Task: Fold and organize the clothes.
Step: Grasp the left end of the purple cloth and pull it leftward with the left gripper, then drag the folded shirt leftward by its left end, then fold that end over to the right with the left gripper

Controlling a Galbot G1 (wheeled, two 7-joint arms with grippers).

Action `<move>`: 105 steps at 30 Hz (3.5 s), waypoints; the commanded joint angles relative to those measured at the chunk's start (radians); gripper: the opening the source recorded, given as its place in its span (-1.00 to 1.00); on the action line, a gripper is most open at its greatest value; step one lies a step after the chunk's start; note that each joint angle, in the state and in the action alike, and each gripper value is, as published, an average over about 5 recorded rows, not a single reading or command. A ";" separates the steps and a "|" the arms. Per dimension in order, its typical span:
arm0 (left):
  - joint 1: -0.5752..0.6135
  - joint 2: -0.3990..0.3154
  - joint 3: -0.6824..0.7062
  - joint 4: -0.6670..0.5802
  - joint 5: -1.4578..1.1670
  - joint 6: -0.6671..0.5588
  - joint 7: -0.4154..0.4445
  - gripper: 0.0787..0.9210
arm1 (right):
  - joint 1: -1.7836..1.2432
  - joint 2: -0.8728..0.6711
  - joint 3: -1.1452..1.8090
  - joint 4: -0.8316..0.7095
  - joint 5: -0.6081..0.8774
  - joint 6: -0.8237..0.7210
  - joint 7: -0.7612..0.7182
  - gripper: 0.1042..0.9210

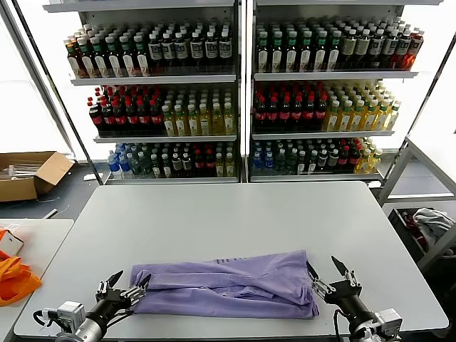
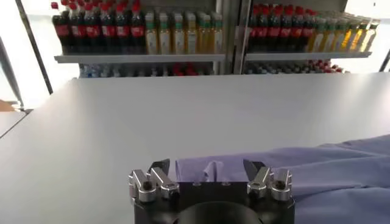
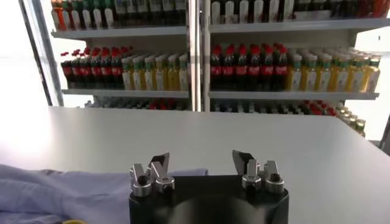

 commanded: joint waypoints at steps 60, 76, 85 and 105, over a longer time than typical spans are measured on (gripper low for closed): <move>-0.094 0.201 0.138 -0.168 -0.199 -0.125 -0.102 -0.94 | -0.067 0.016 0.085 0.049 0.066 0.074 0.022 0.76; -0.163 0.162 0.390 0.022 -0.087 -0.122 -0.125 -0.93 | -0.076 0.044 0.093 0.040 0.066 0.071 0.021 0.76; -0.213 0.119 0.433 0.052 -0.138 -0.142 -0.250 -0.91 | -0.074 0.052 0.080 0.049 0.051 0.062 0.018 0.76; -0.126 0.108 0.308 -0.210 -0.326 -0.059 -0.318 -0.22 | -0.086 0.062 0.070 0.061 0.043 0.067 0.016 0.76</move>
